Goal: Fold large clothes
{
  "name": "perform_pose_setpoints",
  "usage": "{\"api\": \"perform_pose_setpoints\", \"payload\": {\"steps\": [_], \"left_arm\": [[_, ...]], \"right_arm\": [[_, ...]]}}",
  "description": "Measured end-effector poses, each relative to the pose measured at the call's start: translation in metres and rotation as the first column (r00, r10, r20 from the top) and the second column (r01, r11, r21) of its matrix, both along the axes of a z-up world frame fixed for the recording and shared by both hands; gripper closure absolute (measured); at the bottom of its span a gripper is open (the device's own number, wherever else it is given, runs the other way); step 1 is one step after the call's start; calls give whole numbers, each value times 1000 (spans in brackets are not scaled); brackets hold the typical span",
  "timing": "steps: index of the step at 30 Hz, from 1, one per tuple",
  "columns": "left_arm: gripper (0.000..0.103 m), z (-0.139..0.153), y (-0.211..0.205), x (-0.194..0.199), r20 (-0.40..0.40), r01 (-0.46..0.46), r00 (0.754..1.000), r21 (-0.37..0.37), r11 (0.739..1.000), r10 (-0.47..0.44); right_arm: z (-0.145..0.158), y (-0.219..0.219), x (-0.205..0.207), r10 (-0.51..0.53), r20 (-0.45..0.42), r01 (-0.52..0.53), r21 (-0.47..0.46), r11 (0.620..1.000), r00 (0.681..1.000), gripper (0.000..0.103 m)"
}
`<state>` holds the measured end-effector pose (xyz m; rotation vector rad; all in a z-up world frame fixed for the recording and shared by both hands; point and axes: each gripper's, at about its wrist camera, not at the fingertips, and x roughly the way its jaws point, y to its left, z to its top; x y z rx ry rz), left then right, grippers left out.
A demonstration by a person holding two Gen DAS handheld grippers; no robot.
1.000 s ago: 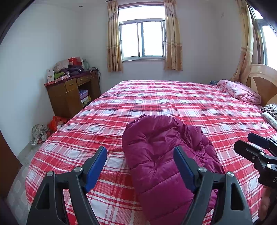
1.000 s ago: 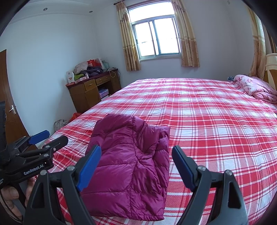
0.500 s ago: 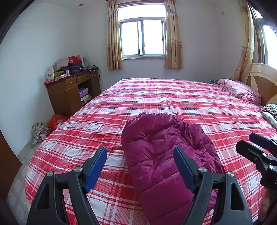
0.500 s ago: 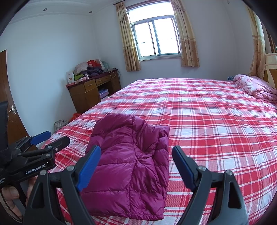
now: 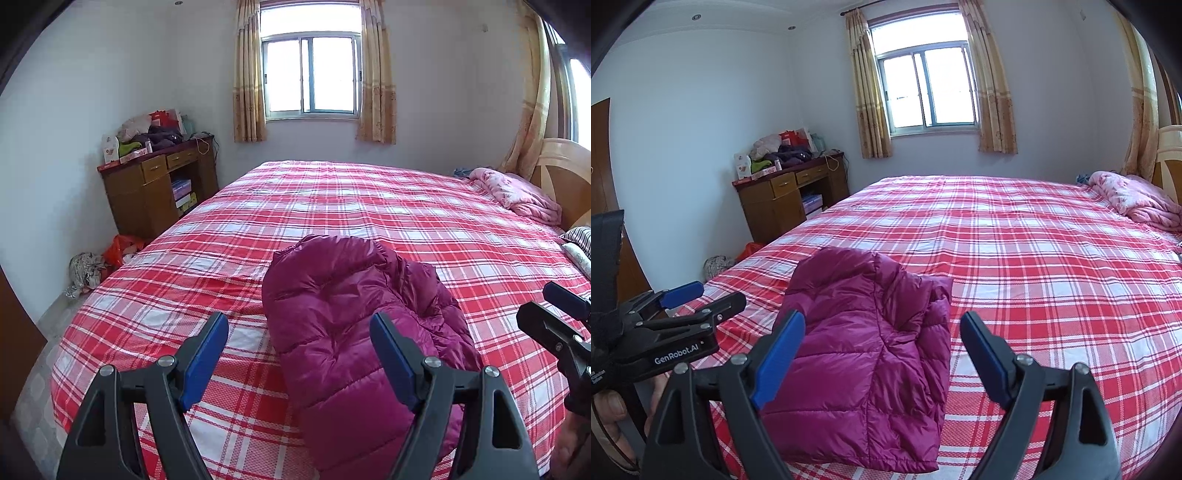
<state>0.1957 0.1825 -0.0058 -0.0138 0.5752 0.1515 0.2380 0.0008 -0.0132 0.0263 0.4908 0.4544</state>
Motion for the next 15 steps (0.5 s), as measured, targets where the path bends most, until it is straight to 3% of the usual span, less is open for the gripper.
{"api": "perform_pose_setpoints", "payload": {"steps": [15], "left_arm": [[23, -10, -2, 3, -15, 0, 1000, 19, 1000, 0]], "right_arm": [[-11, -4, 4, -6, -28, 6, 1, 1000, 1000, 13]]}}
